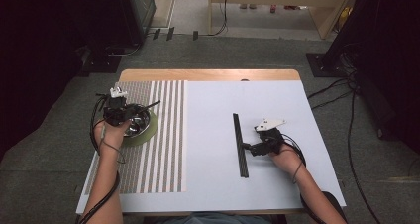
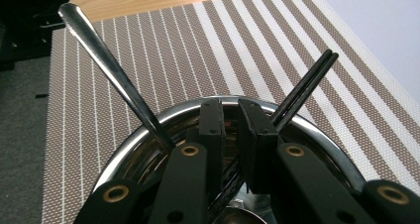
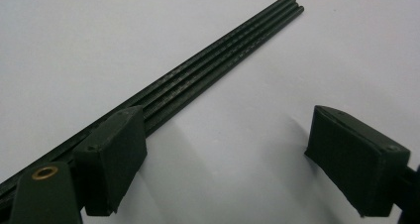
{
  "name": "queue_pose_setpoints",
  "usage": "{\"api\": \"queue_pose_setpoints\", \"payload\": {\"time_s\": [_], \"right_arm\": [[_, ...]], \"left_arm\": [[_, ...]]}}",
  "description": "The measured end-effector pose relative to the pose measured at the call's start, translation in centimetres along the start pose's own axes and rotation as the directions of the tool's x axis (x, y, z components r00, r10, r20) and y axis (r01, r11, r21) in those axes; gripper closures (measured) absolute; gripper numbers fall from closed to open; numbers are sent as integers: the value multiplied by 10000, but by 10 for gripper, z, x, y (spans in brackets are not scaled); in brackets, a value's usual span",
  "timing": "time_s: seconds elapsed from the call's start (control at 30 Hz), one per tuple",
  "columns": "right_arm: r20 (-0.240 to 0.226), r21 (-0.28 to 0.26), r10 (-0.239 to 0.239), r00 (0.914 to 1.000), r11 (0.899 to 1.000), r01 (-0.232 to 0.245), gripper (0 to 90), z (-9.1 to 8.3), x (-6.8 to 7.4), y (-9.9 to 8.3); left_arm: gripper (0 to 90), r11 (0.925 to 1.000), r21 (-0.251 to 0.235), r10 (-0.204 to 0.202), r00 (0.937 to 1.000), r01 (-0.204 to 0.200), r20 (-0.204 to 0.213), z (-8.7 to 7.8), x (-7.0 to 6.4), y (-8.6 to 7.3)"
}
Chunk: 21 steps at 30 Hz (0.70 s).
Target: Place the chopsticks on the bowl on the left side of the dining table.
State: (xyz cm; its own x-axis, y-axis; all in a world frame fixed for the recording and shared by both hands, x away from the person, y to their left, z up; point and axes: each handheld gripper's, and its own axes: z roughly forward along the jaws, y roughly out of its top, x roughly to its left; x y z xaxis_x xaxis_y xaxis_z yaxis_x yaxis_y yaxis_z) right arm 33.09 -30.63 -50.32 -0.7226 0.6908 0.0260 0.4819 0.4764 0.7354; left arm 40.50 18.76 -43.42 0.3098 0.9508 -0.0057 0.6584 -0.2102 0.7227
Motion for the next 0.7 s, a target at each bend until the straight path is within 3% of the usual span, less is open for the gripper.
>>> {"api": "queue_pose_setpoints", "payload": {"time_s": [0.4, 0.7], "right_arm": [[-5, -2, 3, 10000, 10000, -3, 151, 0, 0, 0], [-3, 0, 6, 10000, 10000, -6, 151, 0, 0, 0]], "left_arm": [[819, 9994, 219, 249, 9990, -258, 377, 0, -10, -2], [799, 9999, 134, -30, 9980, 21, 631, -2, -8, -3]]}}
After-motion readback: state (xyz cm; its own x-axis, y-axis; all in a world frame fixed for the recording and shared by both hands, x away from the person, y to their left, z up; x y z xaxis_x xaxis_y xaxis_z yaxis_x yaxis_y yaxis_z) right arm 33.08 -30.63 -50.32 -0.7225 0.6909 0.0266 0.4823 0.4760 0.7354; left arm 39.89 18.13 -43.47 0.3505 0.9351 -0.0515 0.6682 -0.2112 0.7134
